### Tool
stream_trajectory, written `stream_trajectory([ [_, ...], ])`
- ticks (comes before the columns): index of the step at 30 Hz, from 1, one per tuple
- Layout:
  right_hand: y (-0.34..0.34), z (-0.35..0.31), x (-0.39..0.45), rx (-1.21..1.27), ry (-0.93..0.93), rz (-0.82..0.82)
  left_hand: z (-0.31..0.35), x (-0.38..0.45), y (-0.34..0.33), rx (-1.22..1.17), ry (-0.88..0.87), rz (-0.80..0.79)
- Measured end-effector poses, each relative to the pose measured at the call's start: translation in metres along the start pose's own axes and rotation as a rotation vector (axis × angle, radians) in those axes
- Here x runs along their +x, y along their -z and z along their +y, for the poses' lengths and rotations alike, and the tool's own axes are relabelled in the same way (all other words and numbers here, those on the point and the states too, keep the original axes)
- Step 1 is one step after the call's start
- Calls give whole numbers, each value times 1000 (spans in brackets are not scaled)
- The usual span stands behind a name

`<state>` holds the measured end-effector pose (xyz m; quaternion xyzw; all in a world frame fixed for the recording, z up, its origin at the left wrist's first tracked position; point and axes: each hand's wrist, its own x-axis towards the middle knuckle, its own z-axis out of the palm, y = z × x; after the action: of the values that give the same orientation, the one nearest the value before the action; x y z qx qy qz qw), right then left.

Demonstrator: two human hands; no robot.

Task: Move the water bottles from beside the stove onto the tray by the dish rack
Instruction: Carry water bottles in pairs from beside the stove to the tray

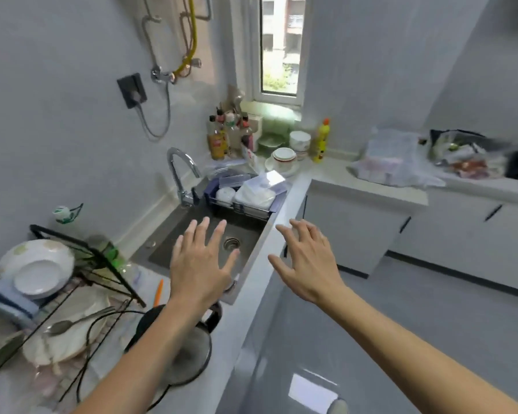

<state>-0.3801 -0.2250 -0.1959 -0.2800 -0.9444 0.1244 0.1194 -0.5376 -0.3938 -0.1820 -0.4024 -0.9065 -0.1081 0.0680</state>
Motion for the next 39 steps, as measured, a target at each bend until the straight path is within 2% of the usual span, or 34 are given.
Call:
stream_trajectory([
  [7, 50, 162, -39, -3, -310, 78, 165, 63, -43, -27, -254, -55],
  [17, 125, 357, -91, -73, -571, 171, 400, 114, -91, -81, -499, -117],
  [27, 158, 497, -115, -115, -824, 214, 583, 172, -141, -119, -797, -158],
  [39, 216, 652, -64, -218, -1085, 311, 781, 294, -199, -252, -1056, -195],
])
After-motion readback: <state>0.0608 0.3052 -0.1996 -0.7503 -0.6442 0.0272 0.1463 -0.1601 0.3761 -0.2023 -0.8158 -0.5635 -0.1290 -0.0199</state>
